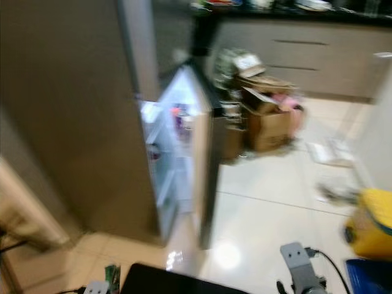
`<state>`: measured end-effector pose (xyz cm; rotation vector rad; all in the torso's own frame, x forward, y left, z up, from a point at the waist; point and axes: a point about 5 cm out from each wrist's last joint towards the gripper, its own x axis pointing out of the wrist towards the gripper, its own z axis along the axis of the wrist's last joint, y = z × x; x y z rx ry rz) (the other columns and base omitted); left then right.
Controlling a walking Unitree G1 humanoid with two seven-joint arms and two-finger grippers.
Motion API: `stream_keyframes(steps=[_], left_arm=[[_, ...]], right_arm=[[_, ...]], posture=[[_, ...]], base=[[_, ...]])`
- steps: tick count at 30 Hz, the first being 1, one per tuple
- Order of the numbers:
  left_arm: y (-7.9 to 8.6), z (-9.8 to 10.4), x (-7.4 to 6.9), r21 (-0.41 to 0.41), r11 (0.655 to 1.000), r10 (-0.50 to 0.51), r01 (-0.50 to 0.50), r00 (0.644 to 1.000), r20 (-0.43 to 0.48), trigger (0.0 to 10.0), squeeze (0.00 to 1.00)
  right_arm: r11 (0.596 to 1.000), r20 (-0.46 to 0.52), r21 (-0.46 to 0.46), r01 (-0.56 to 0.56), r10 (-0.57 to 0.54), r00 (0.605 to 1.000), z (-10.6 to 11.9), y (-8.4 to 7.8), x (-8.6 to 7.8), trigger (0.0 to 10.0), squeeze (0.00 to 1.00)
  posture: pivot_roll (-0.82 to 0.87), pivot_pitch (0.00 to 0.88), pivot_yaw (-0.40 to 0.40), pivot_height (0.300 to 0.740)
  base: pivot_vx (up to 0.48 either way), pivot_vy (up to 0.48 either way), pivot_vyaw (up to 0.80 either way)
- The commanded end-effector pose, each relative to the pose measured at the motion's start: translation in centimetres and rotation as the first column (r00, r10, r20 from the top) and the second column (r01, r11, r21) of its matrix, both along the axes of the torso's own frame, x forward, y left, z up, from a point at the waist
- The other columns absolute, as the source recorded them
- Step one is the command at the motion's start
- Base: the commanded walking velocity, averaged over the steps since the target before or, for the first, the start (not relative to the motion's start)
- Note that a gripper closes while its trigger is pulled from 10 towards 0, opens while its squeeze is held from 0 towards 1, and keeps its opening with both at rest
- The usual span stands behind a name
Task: Restocking fridge
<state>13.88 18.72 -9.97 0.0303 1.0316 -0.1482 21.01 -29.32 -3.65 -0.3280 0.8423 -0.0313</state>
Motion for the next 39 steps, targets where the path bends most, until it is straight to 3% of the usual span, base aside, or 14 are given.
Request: stream_keyframes(steps=[1,14,21,24,25,26,29,33,39], left_arm=[[-0.4,-0.5,-1.3,-0.011,1.0,-0.009,0.008,0.999,-0.054,10.0,0.0],[-0.7,-0.6,-1.4,-0.016,1.0,-0.005,0.004,0.998,-0.057,10.0,0.0],[-0.7,-0.6,-1.4,-0.02,1.0,-0.016,0.015,0.998,-0.057,10.0,0.0],[-0.8,-0.6,-1.4,-0.031,0.999,-0.014,0.013,0.998,-0.058,10.0,0.0],[-0.9,-0.6,-1.5,-0.033,0.999,-0.014,0.012,0.998,-0.058,10.0,0.0],[-0.9,-0.6,-1.5,-0.033,0.999,-0.014,0.012,0.998,-0.058,10.0,0.0],[-0.9,-0.6,-1.5,-0.035,0.999,-0.013,0.011,0.998,-0.061,10.0,0.0],[-0.9,-0.7,-1.6,-0.036,0.999,-0.015,0.013,0.998,-0.064,10.0,0.0],[-0.7,-0.6,-1.4,-0.021,1.0,0.003,-0.004,0.999,-0.054,10.0,0.0]], right_arm=[[1.0,0.017,-0.005,-0.03,0.03,0.999,0.3,0.3,0.6,10.0,0.0],[0.995,0.102,-0.031,-0.093,0.095,0.99,1.8,0.9,2.9,10.0,0.0],[0.993,0.088,-0.046,-0.106,0.11,0.99,1.8,1.1,3.1,10.0,0.0],[0.996,0.014,-0.033,-0.085,0.085,0.996,0.5,1.2,1.5,10.0,0.0],[0.997,-0.033,-0.028,-0.068,0.067,0.997,-0.4,1.1,0.3,10.0,0.0],[0.997,-0.033,-0.028,-0.068,0.067,0.997,-0.4,1.1,0.3,10.0,0.0],[0.999,-0.112,-0.017,-0.041,0.039,0.993,-1.9,1.1,-2.3,10.0,0.0],[1.0,-0.155,-0.007,-0.014,0.013,0.988,-2.8,1.0,-4.1,10.0,0.0],[0.999,-0.183,0.026,0.024,-0.019,0.983,-3.3,0.7,-5.5,10.0,0.0]], posture=[[-0.02,0.0,-0.033,0.74],[-0.02,0.0,-0.037,0.74],[-0.02,0.0,-0.038,0.74],[-0.02,0.0,-0.042,0.74],[-0.01,0.0,-0.044,0.74],[-0.01,0.0,-0.044,0.74],[-0.02,0.0,-0.042,0.74],[-0.02,0.0,-0.036,0.74],[-0.02,0.0,-0.036,0.74]], base=[[0.0,0.0,0.79],[0.0,0.0,0.72],[0.0,0.0,0.0],[0.0,-0.298,0.0],[0.0,-0.458,0.0],[0.0,-0.458,0.0],[0.0,-0.458,0.0],[0.0,-0.458,0.0],[0.0,-0.381,0.0]])
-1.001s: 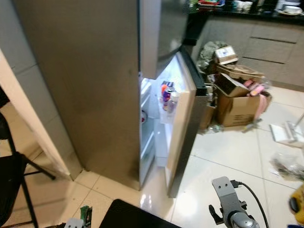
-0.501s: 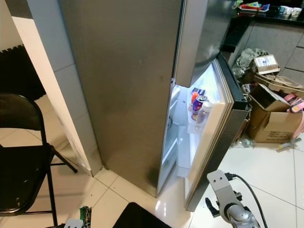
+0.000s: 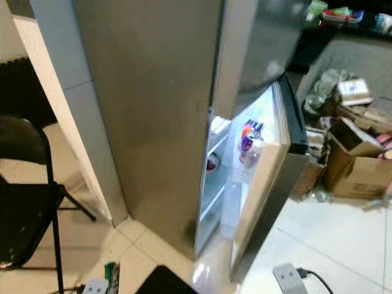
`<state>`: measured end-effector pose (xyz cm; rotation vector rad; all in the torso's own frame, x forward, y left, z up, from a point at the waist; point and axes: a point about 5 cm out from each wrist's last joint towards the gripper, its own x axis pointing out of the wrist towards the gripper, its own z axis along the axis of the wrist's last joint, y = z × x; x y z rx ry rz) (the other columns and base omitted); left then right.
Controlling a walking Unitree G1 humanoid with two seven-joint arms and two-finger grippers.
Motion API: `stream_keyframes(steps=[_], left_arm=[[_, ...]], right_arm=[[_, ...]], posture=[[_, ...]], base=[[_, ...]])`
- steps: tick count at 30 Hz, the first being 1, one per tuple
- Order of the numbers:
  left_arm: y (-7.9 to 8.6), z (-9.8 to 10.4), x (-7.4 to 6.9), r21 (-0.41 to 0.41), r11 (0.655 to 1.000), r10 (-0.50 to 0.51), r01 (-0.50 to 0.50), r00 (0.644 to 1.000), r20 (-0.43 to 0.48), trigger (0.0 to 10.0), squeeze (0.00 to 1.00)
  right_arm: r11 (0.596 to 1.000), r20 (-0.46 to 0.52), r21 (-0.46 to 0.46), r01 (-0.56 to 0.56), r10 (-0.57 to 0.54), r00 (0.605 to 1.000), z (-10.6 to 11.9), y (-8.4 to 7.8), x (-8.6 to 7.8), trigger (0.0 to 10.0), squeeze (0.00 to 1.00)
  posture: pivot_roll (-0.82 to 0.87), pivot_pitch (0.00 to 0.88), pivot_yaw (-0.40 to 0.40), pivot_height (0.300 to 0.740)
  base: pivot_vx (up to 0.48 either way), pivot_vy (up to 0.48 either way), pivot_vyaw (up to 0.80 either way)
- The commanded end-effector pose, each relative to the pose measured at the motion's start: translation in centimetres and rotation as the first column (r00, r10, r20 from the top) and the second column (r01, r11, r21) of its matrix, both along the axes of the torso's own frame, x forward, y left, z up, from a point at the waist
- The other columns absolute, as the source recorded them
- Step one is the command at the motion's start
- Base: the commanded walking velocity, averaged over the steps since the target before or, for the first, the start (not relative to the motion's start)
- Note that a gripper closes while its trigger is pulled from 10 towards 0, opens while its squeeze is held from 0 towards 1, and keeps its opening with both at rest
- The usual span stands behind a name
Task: Restocking fridge
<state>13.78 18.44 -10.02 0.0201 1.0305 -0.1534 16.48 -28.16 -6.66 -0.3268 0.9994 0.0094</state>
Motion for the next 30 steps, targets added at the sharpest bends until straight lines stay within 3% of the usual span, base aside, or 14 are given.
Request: stream_keyframes(steps=[1,4,8,9,10,11,12,17,23,24,25,26,27,30], left_arm=[[-0.4,-0.6,-1.3,-0.01,1.0,0.002,-0.003,0.999,-0.055,10.0,0.0],[-0.3,-0.5,-1.2,-0.003,1.0,0.011,-0.011,0.999,-0.051,10.0,0.0],[-0.3,-0.5,-1.3,-0.004,1.0,0.004,-0.004,0.998,-0.055,10.0,0.0],[-0.3,-0.5,-1.3,-0.004,1.0,0.003,-0.003,0.998,-0.055,10.0,0.0],[-0.3,-0.5,-1.3,-0.004,1.0,0.003,-0.003,0.998,-0.055,10.0,0.0],[-0.3,-0.5,-1.3,-0.004,1.0,0.002,-0.002,0.998,-0.055,10.0,0.0],[-0.3,-0.5,-1.3,-0.005,1.0,0.001,-0.001,0.998,-0.056,10.0,0.0],[-0.4,-0.6,-1.3,-0.005,1.0,-0.002,0.001,0.998,-0.057,10.0,0.0],[-0.3,-0.6,-1.5,-0.004,1.0,-0.004,0.004,0.998,-0.059,10.0,0.0],[-0.3,-0.6,-1.5,-0.004,1.0,-0.004,0.004,0.998,-0.059,10.0,0.0],[-0.1,-0.6,-1.6,0.001,1.0,-0.004,0.004,0.998,-0.06,10.0,0.0],[0.0,-0.6,-1.6,0.003,1.0,-0.004,0.005,0.998,-0.061,10.0,0.0],[0.0,-0.6,-1.6,0.003,1.0,-0.004,0.005,0.998,-0.061,10.0,0.0],[0.2,-0.6,-1.7,0.006,1.0,-0.005,0.005,0.998,-0.062,10.0,0.0]], right_arm=[[0.999,-0.024,0.013,0.033,-0.033,0.999,-0.2,-0.4,-0.9,10.0,0.0],[0.998,-0.015,0.038,0.042,-0.041,0.999,-0.2,-0.4,-0.8,10.0,0.0],[0.993,0.034,0.117,0.005,-0.01,0.999,0.4,0.2,0.7,10.0,0.0],[0.991,0.058,0.135,-0.002,-0.006,0.998,0.7,0.3,1.3,3.7,0.0],[0.991,0.058,0.135,-0.002,-0.006,0.998,0.7,0.3,1.3,3.7,0.0],[0.988,0.084,0.156,-0.005,-0.008,0.996,1.0,0.4,1.9,0.0,0.0],[0.977,0.144,0.21,-0.029,-0.001,0.99,1.9,0.7,3.3,0.0,0.0],[0.954,0.218,0.287,-0.088,0.024,0.976,3.0,1.6,5.3,0.0,0.0],[0.861,0.364,0.406,-0.306,0.154,0.919,5.8,4.8,9.6,0.0,0.0],[0.861,0.364,0.406,-0.306,0.154,0.919,5.8,4.8,9.6,0.0,0.0],[0.84,0.407,0.417,-0.348,0.17,0.898,6.7,5.5,10.7,0.7,0.0],[0.832,0.435,0.415,-0.367,0.173,0.884,7.3,5.8,11.4,10.0,0.0],[0.832,0.435,0.415,-0.367,0.173,0.884,7.3,5.8,11.4,10.0,0.0],[0.805,0.525,0.416,-0.423,0.167,0.834,9.2,6.9,13.3,10.0,0.0]], posture=[[-0.02,0.0,-0.036,0.74],[-0.02,0.0,-0.035,0.74],[-0.03,0.0,-0.033,0.74],[-0.03,0.0,-0.033,0.74],[-0.03,0.0,-0.033,0.74],[-0.03,0.0,-0.032,0.74],[-0.03,0.0,-0.032,0.74],[-0.03,0.0,-0.032,0.74],[-0.02,0.0,-0.035,0.74],[-0.02,0.0,-0.035,0.74],[-0.02,0.0,-0.033,0.74],[-0.01,0.0,-0.034,0.74],[-0.01,0.0,-0.034,0.74],[0.0,0.0,-0.033,0.74]], base=[[0.0,0.0,0.0],[0.0,0.0,0.0],[0.0,0.0,0.0],[0.0,0.0,0.0],[0.0,0.0,0.0],[0.0,0.0,0.0],[0.0,0.0,0.0],[0.0,0.0,0.0],[0.0,0.0,0.0],[0.0,0.0,0.0],[0.0,0.0,0.0],[0.0,0.0,0.0],[0.0,0.0,0.0],[0.0,0.0,0.0]])
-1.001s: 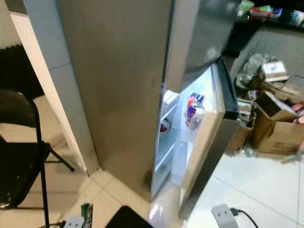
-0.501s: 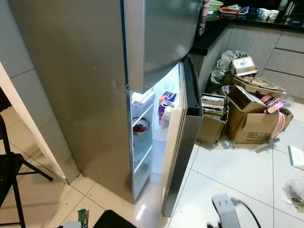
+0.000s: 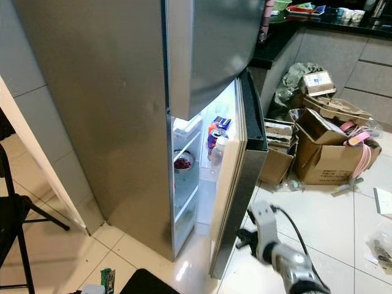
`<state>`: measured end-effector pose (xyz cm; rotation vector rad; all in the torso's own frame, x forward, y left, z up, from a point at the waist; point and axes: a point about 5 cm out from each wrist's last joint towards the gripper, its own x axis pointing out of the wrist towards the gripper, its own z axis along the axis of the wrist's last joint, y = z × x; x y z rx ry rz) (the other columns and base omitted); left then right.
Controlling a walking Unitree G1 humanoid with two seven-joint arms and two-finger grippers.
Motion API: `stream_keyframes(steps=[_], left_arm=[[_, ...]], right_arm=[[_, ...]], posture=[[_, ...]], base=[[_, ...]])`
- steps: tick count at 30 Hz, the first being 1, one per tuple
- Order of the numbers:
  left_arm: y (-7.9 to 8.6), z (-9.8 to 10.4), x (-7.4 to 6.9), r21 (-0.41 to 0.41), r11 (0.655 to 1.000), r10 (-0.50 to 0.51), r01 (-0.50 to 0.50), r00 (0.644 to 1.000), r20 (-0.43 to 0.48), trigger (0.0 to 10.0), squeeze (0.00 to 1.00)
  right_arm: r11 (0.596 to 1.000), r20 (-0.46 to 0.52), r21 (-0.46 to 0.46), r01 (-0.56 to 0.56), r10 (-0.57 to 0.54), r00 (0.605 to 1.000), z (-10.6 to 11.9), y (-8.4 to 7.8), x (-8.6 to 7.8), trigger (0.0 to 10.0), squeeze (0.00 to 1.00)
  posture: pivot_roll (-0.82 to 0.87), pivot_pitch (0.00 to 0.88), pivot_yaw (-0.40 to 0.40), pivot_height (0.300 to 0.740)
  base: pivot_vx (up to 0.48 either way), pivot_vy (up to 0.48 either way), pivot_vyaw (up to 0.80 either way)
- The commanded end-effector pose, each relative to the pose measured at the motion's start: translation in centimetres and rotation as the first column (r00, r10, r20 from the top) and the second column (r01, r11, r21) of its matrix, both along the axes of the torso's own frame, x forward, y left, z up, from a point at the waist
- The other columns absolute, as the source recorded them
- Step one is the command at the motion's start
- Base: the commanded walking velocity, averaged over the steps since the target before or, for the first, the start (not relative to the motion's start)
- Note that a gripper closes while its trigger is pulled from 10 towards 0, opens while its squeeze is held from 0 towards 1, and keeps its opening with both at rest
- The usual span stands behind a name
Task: Restocking fridge
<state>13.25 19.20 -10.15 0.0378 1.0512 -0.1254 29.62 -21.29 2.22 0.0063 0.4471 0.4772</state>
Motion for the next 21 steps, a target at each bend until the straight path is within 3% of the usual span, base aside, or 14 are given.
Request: stream_keyframes(steps=[1,4,9,11,14,16,21], left_arm=[[-0.5,-0.5,-1.2,-0.024,1.0,-0.019,0.018,0.999,-0.044,10.0,0.0],[-0.4,-0.5,-1.2,-0.021,1.0,-0.017,0.016,0.999,-0.043,10.0,0.0],[-0.4,-0.5,-1.2,-0.019,1.0,-0.015,0.014,0.999,-0.043,10.0,0.0],[-0.4,-0.5,-1.3,-0.02,1.0,-0.013,0.012,0.999,-0.044,10.0,0.0],[-0.4,-0.5,-1.3,-0.021,1.0,-0.012,0.011,0.999,-0.044,10.0,0.0],[-0.4,-0.5,-1.3,-0.022,1.0,-0.01,0.009,0.999,-0.045,10.0,0.0],[-0.4,-0.5,-1.4,-0.025,1.0,-0.01,0.009,0.999,-0.046,10.0,0.0]], right_arm=[[0.999,0.048,0.033,0.0,-0.001,0.999,0.8,0.3,0.6,10.0,0.0],[0.998,0.123,0.043,-0.037,0.031,0.992,2.5,1.5,2.2,10.0,0.0],[0.996,0.174,0.04,-0.074,0.065,0.982,3.8,2.6,3.2,10.0,0.0],[0.998,0.214,-0.009,-0.068,0.068,0.974,4.5,2.9,3.8,10.0,0.0],[0.998,0.234,-0.046,-0.039,0.049,0.971,4.8,2.8,4.1,10.0,0.0],[0.99,0.294,-0.123,0.066,-0.027,0.955,5.6,2.0,4.8,10.0,0.0],[0.968,0.338,-0.208,0.143,-0.066,0.939,5.9,1.1,4.9,10.0,0.0]], posture=[[0.0,0.0,-0.033,0.74],[0.0,0.0,-0.034,0.74],[0.01,0.0,-0.033,0.74],[0.01,0.0,-0.033,0.74],[0.01,0.0,-0.033,0.74],[0.0,0.0,-0.032,0.74],[0.0,0.0,-0.032,0.74]], base=[[0.0,0.0,0.0],[0.0,0.0,0.0],[0.0,0.0,0.0],[0.0,0.0,0.0],[0.0,0.0,0.0],[0.0,0.0,0.0],[0.0,0.0,0.0]])
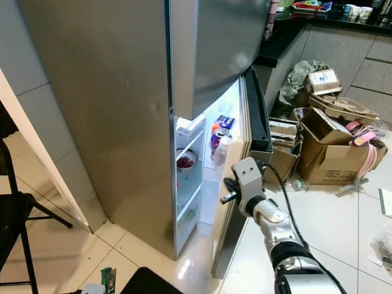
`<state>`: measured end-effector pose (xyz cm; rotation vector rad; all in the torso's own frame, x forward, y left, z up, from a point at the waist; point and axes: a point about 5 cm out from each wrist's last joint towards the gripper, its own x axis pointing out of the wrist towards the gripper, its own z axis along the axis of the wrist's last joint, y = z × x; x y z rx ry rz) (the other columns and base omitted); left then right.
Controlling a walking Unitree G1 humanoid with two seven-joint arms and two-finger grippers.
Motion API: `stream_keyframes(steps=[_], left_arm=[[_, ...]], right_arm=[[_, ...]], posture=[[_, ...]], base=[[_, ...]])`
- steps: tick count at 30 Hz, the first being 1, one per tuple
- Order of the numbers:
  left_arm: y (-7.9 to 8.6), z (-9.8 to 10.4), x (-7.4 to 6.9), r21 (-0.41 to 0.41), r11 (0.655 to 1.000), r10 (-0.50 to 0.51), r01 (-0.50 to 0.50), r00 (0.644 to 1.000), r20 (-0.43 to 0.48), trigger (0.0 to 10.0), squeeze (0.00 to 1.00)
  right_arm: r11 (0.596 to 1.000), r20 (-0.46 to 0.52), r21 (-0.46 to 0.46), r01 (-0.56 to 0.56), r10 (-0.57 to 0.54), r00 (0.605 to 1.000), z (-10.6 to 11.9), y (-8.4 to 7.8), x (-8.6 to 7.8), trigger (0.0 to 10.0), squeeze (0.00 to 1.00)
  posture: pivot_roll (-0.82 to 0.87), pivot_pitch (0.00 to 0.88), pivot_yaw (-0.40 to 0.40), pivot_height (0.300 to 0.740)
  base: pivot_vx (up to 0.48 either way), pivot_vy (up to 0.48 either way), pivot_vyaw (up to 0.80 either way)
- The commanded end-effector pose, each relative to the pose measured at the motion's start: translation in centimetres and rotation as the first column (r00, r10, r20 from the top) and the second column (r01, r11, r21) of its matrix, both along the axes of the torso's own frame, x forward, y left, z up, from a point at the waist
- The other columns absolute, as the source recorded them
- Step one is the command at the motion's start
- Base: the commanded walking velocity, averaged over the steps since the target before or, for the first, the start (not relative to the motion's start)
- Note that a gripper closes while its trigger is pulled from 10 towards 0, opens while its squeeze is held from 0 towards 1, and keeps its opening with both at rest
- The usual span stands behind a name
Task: Restocking fridge
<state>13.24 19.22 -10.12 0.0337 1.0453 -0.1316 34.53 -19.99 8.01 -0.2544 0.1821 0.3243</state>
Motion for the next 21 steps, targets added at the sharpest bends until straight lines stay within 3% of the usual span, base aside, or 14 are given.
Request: stream_keyframes(steps=[1,3,6,10,14,16,17,19,21], left_arm=[[-0.5,-0.5,-1.4,-0.02,1.0,-0.008,0.007,0.999,-0.05,10.0,0.0],[-0.5,-0.5,-1.3,-0.02,1.0,-0.008,0.007,0.999,-0.049,10.0,0.0],[-0.5,-0.5,-1.3,-0.021,1.0,-0.008,0.007,0.999,-0.048,10.0,0.0],[-0.6,-0.5,-1.3,-0.021,1.0,-0.01,0.009,0.999,-0.049,10.0,0.0],[-0.6,-0.5,-1.3,-0.022,1.0,-0.009,0.008,0.999,-0.047,10.0,0.0],[-0.6,-0.5,-1.3,-0.023,1.0,-0.006,0.005,0.999,-0.045,10.0,0.0],[-0.6,-0.5,-1.3,-0.023,1.0,-0.006,0.005,0.999,-0.045,10.0,0.0],[-0.6,-0.5,-1.3,-0.024,1.0,-0.005,0.004,0.999,-0.046,10.0,0.0],[-0.6,-0.5,-1.3,-0.024,1.0,-0.005,0.004,0.999,-0.046,10.0,0.0]], right_arm=[[0.985,0.046,-0.121,0.126,-0.122,0.991,0.2,-2.1,-0.2,10.0,0.0],[0.961,0.07,-0.168,0.221,-0.212,0.975,0.4,-3.8,-0.4,10.0,0.0],[0.952,0.078,-0.178,0.25,-0.24,0.968,0.5,-4.4,-0.4,10.0,0.0],[0.892,0.128,-0.243,0.382,-0.361,0.924,1.3,-7.3,-0.8,10.0,0.0],[0.85,0.153,-0.267,0.454,-0.428,0.891,1.7,-8.9,-1.1,10.0,0.0],[0.78,0.186,-0.296,0.551,-0.519,0.834,2.4,-11.8,-2.1,10.0,0.0],[0.78,0.186,-0.296,0.551,-0.519,0.834,2.4,-11.8,-2.1,10.0,0.0],[0.676,0.234,-0.328,0.66,-0.619,0.75,3.4,-15.2,-3.6,10.0,0.0],[0.676,0.234,-0.328,0.66,-0.619,0.75,3.4,-15.2,-3.6,10.0,0.0]], posture=[[0.0,0.0,-0.031,0.74],[0.0,0.0,-0.03,0.74],[0.0,0.0,-0.029,0.74],[0.0,0.0,-0.027,0.74],[0.0,0.0,-0.029,0.74],[0.0,0.0,-0.031,0.74],[0.0,0.0,-0.031,0.74],[0.0,0.0,-0.031,0.74],[0.0,0.0,-0.031,0.74]], base=[[0.0,0.0,0.0],[0.0,0.0,0.0],[0.0,0.0,0.0],[0.0,0.0,0.0],[0.0,0.0,0.0],[0.0,0.0,0.0],[0.0,0.0,0.0],[0.0,0.0,0.0],[0.0,0.0,0.0]])
